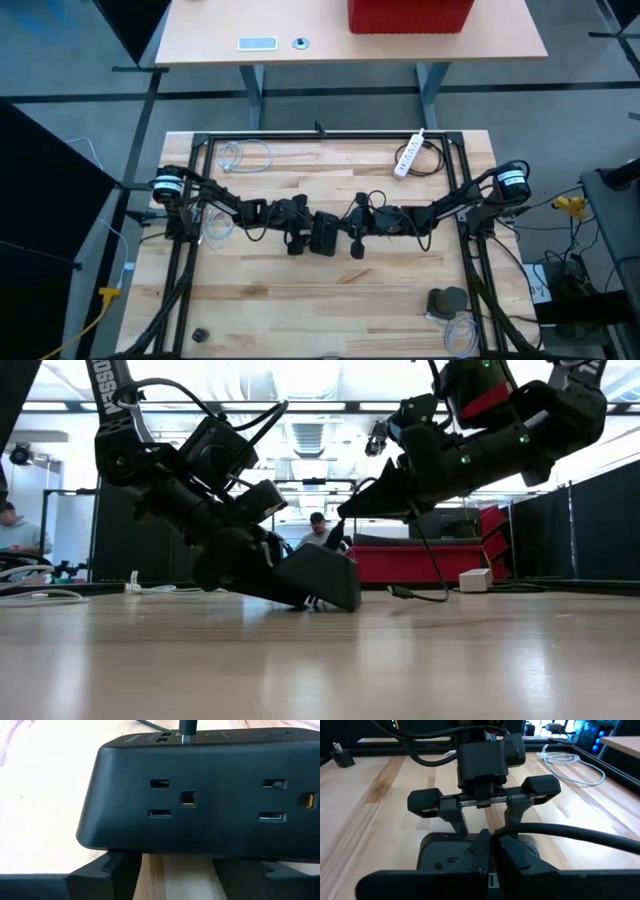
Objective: Insert USB
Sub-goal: Insert the bottom black charger cable into the top black outlet extension, then insert the black charger cable into the white outlet extension
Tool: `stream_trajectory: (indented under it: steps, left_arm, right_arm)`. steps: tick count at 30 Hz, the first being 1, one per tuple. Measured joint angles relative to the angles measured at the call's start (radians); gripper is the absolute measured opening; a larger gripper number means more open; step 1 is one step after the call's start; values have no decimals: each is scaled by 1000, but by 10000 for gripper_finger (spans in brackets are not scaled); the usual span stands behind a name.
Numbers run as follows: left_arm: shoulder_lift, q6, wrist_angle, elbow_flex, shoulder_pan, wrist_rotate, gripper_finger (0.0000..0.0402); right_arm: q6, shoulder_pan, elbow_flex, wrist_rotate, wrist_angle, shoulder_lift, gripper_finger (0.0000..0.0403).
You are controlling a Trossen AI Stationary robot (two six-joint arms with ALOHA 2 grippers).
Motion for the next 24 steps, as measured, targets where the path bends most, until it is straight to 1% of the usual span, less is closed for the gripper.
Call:
stream_trajectory:
  steps: [8, 11, 13, 14, 16, 18, 24]
  left_arm:
    - [-5, -2, -15, 0, 0, -4, 205]
    - [-21, 0, -47, 0, 1, -9, 205]
    - [-30, 2, -61, 0, 1, -9, 208]
    - [-36, 6, -70, 0, 2, -10, 210]
    - [-50, 20, -103, 0, 2, -33, 213]
    - [-85, 23, -182, 1, 3, -68, 216]
    - [-294, 17, -380, -28, 7, -152, 205]
  right_arm:
    - [39, -21, 18, 5, 24, 60, 0]
    - [37, -16, 22, 8, 7, 46, 2]
    - [34, -14, 22, 0, -38, 21, 14]
    - [32, -14, 19, -11, -65, 8, 25]
    - [43, -13, 16, -19, -176, -34, 54]
    - [49, -11, 14, -19, -270, -76, 90]
    - [112, 21, 18, -19, -494, -231, 192]
